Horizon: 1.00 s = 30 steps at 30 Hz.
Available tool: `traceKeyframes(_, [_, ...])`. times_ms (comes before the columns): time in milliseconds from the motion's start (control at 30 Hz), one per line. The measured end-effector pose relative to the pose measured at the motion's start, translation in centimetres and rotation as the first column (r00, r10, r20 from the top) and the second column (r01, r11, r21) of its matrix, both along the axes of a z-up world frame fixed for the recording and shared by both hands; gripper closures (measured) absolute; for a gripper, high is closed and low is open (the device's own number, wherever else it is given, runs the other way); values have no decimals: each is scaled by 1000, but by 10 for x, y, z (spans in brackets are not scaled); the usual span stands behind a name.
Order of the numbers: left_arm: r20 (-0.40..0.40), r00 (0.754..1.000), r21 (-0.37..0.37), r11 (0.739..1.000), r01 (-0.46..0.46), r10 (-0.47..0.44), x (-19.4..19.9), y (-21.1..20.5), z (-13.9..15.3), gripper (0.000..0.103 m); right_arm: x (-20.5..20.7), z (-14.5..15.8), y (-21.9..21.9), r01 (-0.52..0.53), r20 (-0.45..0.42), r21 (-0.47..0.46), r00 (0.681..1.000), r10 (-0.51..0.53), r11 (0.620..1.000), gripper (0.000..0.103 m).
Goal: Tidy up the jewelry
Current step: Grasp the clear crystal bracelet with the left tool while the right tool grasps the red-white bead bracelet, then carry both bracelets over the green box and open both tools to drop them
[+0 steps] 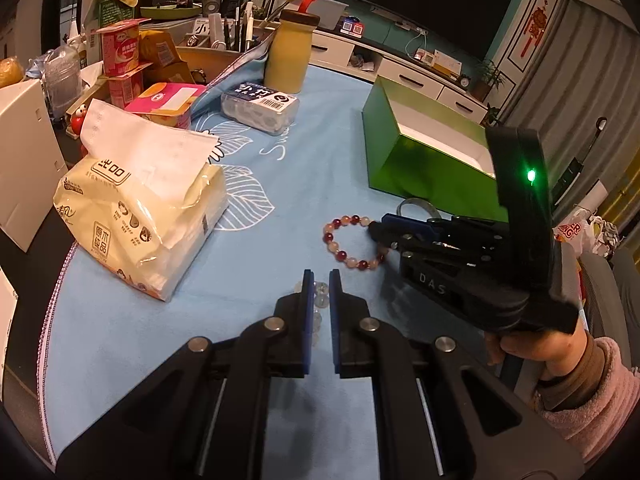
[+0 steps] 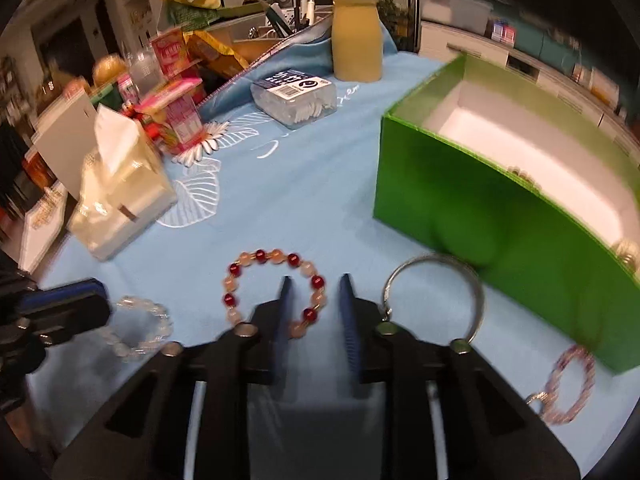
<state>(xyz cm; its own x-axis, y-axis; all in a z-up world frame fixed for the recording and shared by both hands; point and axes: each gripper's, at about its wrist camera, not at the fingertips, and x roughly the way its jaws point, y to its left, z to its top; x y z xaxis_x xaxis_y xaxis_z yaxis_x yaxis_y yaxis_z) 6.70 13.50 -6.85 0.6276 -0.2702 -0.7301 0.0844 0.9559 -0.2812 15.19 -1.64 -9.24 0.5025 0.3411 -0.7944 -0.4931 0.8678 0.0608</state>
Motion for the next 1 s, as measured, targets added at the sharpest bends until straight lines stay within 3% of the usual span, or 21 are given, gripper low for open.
traceKeyframes(133, [-4, 1000, -6, 1000, -7, 7, 0, 1, -2, 96, -8, 0, 3, -22, 63, -63, 998, 26, 998, 96])
traceKeyframes(267, [4, 1000, -7, 1000, -5, 5, -1, 1, 2, 96, -18, 18, -14, -3, 76, 33, 997, 0, 999, 96])
traceKeyframes(567, [33, 999, -15, 1000, 18, -17, -8, -11, 20, 96, -61, 75, -57, -25, 175, 102, 984, 6, 994, 96])
traceKeyframes(1000, [40, 997, 14, 998, 68, -69, -14, -45, 44, 96, -99, 117, -144, 99, 219, 226, 964, -150, 969, 96])
